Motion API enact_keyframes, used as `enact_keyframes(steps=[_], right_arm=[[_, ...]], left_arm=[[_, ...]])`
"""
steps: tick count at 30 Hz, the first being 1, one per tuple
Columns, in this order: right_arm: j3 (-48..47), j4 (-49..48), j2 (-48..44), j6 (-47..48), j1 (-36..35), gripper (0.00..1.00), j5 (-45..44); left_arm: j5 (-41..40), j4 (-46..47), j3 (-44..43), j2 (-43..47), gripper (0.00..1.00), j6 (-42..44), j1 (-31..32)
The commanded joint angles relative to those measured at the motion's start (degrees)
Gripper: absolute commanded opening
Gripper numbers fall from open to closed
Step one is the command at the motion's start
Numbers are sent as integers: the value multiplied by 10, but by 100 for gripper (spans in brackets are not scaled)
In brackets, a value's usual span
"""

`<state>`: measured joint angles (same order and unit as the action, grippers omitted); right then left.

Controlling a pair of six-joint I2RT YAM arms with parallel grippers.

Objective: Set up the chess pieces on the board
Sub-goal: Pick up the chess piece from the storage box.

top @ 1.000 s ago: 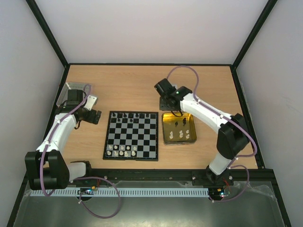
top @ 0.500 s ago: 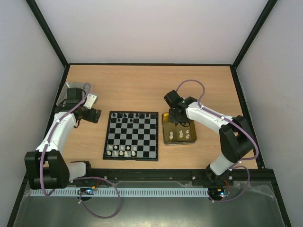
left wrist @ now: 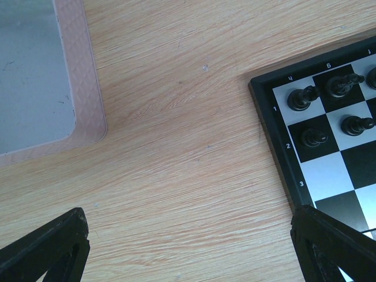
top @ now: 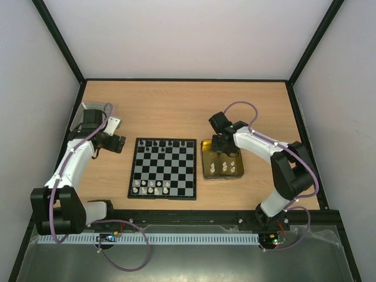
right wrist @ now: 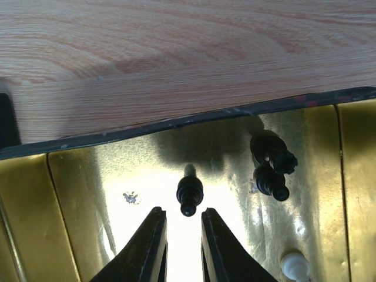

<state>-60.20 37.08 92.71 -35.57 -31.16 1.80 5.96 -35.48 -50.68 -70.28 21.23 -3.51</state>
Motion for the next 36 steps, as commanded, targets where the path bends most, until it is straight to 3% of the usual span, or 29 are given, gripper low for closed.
enact_keyframes(steps=[1, 18, 24, 36], right_arm=[[7, -16, 18, 10, 7, 16, 10], [20, -41, 46, 12, 14, 15, 11], [23, -44, 49, 11, 16, 7, 14], [20, -32, 36, 10, 15, 2, 8]], left_arm=[[-1, -10, -9, -5, 94, -1, -1], [-2, -4, -1, -6, 94, -1, -2], [-2, -1, 2, -7, 94, -2, -2], [-4, 4, 6, -6, 94, -4, -2]])
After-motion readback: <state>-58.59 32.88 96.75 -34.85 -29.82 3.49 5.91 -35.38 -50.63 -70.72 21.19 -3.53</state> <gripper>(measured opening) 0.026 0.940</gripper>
